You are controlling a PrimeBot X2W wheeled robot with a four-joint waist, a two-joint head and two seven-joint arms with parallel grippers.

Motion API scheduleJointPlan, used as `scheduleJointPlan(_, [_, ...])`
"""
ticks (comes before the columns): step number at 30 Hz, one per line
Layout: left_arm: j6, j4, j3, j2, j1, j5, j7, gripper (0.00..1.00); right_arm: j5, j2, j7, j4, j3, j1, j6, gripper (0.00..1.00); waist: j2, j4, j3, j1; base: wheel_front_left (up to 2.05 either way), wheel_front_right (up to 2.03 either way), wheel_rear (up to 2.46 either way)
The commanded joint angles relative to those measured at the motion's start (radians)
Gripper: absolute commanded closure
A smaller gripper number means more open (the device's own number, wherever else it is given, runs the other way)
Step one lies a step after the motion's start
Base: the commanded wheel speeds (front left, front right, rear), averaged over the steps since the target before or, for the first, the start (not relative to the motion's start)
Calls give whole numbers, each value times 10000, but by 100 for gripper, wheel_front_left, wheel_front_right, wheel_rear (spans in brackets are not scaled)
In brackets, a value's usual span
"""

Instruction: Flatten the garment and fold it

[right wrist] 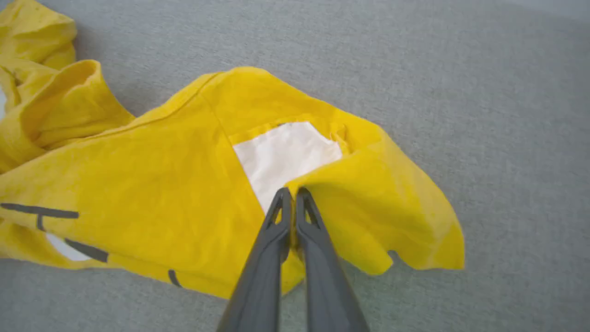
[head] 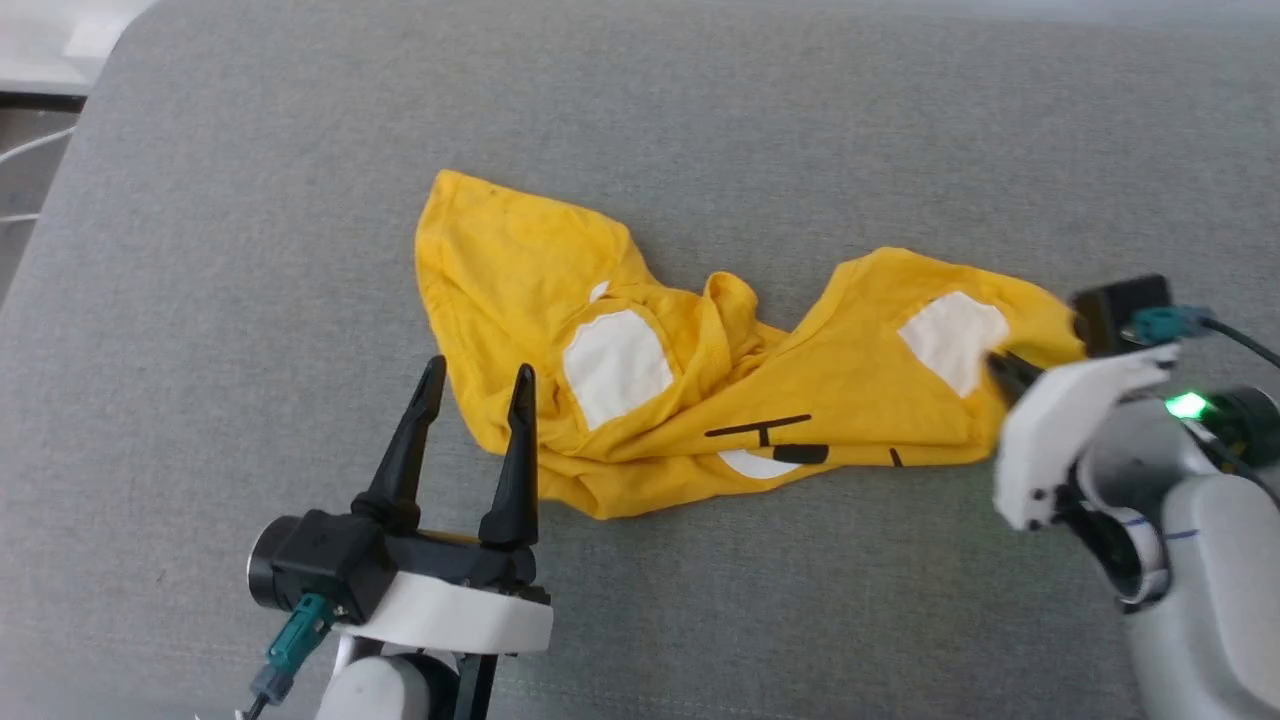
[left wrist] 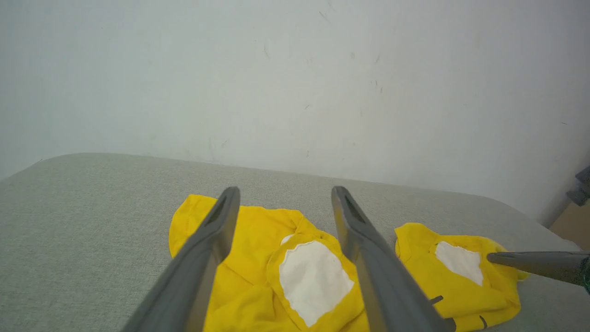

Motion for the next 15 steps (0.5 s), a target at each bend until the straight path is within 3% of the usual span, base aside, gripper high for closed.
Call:
scheduleJointPlan(1, [2, 6, 19, -18, 91, 52, -47, 0, 181, -18, 27, -277, 281, -146, -9, 100, -1, -143, -54, 0, 0, 0, 0])
scheduleJointPlan(7, [13, 6, -75, -18, 14, -6, -47, 0, 1283, -68, 1076, -1673, 1975, 873, -9, 100, -1, -368, -5, 0, 0, 0, 0])
scheduleJointPlan(12, [-1, 16, -92, -18, -47, -20, -47, 0, 1465, -290, 1648, -1553, 2431, 2134, -9, 97, -1, -386, 81, 0, 0, 0, 0])
scheduleJointPlan(13, [-13, 31, -70, -18, -43, -15, -47, 0, 1459, -291, 1703, -1459, 2413, 2307, -9, 79, -1, -384, 85, 0, 0, 0, 0])
scheduleJointPlan(14, [-24, 47, -44, -18, -40, -7, -47, 0, 1372, -349, 1674, -1436, 2454, 2392, -9, 44, -1, -382, 89, 0, 0, 0, 0])
scheduleJointPlan(15, [-35, 56, -12, -18, -37, 3, -47, 0, 1313, -349, 1576, -1440, 2423, 2436, -9, 0, -1, -392, 92, 0, 0, 0, 0])
